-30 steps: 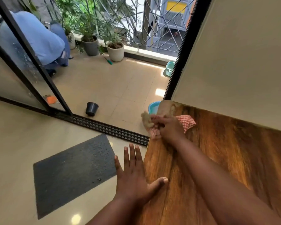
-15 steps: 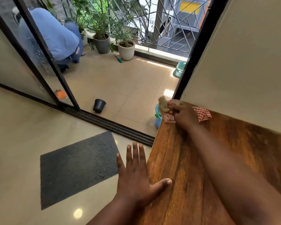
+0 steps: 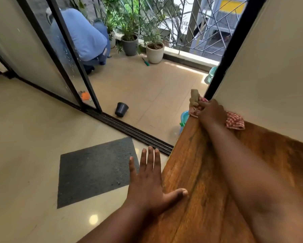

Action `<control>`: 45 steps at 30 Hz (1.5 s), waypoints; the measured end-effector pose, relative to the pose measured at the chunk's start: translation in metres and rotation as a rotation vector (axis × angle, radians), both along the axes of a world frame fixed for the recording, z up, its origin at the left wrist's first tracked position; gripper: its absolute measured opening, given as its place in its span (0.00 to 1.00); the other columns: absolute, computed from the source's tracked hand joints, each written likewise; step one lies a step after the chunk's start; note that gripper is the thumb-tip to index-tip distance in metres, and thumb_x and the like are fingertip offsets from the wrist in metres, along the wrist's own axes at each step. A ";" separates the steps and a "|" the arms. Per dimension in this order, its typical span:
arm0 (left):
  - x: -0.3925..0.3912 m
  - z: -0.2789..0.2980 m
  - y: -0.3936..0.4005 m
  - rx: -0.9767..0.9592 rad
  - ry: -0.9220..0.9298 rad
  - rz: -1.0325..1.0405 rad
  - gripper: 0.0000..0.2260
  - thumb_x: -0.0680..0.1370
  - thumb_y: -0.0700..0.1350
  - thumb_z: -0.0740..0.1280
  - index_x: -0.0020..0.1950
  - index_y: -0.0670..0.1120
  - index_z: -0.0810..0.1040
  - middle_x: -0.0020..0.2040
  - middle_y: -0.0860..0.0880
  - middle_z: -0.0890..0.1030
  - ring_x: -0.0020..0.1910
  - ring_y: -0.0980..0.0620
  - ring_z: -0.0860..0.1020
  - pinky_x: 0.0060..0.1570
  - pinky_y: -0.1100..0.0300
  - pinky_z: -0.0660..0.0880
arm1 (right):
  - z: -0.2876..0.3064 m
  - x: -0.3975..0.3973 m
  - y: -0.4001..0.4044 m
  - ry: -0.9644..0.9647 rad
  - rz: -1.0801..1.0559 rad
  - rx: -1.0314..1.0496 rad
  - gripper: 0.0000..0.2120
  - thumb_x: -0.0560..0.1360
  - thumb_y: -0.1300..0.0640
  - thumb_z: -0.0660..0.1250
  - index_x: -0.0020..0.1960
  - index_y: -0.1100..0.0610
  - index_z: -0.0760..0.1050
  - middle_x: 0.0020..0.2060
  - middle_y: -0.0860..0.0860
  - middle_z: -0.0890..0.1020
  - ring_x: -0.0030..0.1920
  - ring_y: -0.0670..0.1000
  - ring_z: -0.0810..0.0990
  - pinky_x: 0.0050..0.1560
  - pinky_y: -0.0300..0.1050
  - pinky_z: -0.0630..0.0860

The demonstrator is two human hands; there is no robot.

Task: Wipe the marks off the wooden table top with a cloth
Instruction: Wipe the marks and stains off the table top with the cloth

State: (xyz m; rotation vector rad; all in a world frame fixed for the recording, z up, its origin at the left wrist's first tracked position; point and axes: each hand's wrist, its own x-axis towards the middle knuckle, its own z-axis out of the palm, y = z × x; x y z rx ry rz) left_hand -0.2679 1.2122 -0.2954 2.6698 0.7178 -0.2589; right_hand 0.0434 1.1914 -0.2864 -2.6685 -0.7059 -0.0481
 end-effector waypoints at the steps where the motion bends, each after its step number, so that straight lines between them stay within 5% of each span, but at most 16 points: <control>1: 0.000 0.000 0.000 0.004 0.003 0.003 0.53 0.62 0.83 0.40 0.69 0.50 0.19 0.70 0.51 0.19 0.68 0.51 0.20 0.65 0.38 0.23 | 0.000 0.003 -0.009 0.026 0.061 -0.001 0.18 0.73 0.57 0.62 0.61 0.46 0.76 0.54 0.54 0.76 0.54 0.58 0.75 0.54 0.49 0.69; 4: 0.001 0.000 -0.001 0.016 0.010 0.010 0.54 0.62 0.83 0.39 0.69 0.49 0.19 0.70 0.51 0.19 0.68 0.51 0.20 0.65 0.37 0.24 | 0.008 0.017 -0.041 0.048 0.160 -0.020 0.17 0.73 0.56 0.63 0.59 0.46 0.78 0.51 0.55 0.77 0.52 0.59 0.76 0.52 0.48 0.71; 10: 0.000 -0.003 -0.001 0.047 0.019 0.020 0.53 0.62 0.83 0.38 0.70 0.49 0.20 0.71 0.50 0.21 0.69 0.51 0.21 0.66 0.37 0.26 | 0.006 0.005 -0.013 0.024 -0.111 0.016 0.14 0.73 0.50 0.63 0.57 0.50 0.78 0.54 0.55 0.80 0.53 0.60 0.78 0.52 0.49 0.73; 14: 0.001 -0.002 -0.001 0.066 0.001 0.028 0.53 0.62 0.83 0.39 0.70 0.50 0.21 0.71 0.51 0.21 0.69 0.52 0.21 0.66 0.38 0.25 | 0.006 -0.007 -0.010 0.041 0.104 0.024 0.18 0.73 0.56 0.63 0.60 0.43 0.76 0.55 0.53 0.77 0.55 0.58 0.75 0.58 0.50 0.70; 26: 0.001 -0.008 0.000 0.090 -0.017 0.045 0.53 0.61 0.84 0.39 0.69 0.49 0.19 0.71 0.50 0.21 0.69 0.52 0.21 0.65 0.38 0.24 | 0.020 0.040 -0.205 0.032 -0.177 -0.077 0.16 0.72 0.56 0.67 0.59 0.50 0.78 0.57 0.61 0.79 0.56 0.64 0.76 0.57 0.53 0.72; 30: 0.002 -0.008 0.000 0.100 -0.004 0.032 0.53 0.61 0.84 0.37 0.68 0.49 0.18 0.69 0.50 0.19 0.68 0.51 0.20 0.65 0.38 0.24 | 0.022 0.036 -0.212 0.043 -0.251 -0.098 0.15 0.74 0.56 0.65 0.60 0.52 0.78 0.54 0.63 0.80 0.54 0.66 0.77 0.53 0.53 0.73; 35: 0.003 -0.005 0.000 0.098 -0.004 0.017 0.54 0.61 0.83 0.37 0.70 0.48 0.21 0.71 0.50 0.21 0.70 0.50 0.22 0.63 0.40 0.21 | 0.019 -0.024 -0.167 0.117 -0.097 0.094 0.15 0.73 0.60 0.65 0.58 0.54 0.79 0.58 0.60 0.79 0.56 0.56 0.77 0.54 0.41 0.70; 40: 0.003 0.000 -0.001 0.122 -0.011 0.005 0.46 0.68 0.76 0.33 0.74 0.46 0.28 0.75 0.47 0.29 0.72 0.49 0.26 0.67 0.39 0.25 | 0.010 -0.129 -0.166 0.116 0.082 0.105 0.17 0.69 0.60 0.65 0.55 0.48 0.80 0.53 0.55 0.81 0.53 0.59 0.77 0.51 0.48 0.72; 45: 0.001 -0.001 -0.002 0.161 -0.051 -0.007 0.34 0.79 0.64 0.40 0.75 0.46 0.30 0.77 0.47 0.32 0.74 0.48 0.29 0.69 0.38 0.29 | 0.012 -0.245 -0.214 0.208 0.127 0.120 0.20 0.65 0.56 0.62 0.53 0.44 0.81 0.47 0.51 0.82 0.49 0.56 0.78 0.51 0.49 0.73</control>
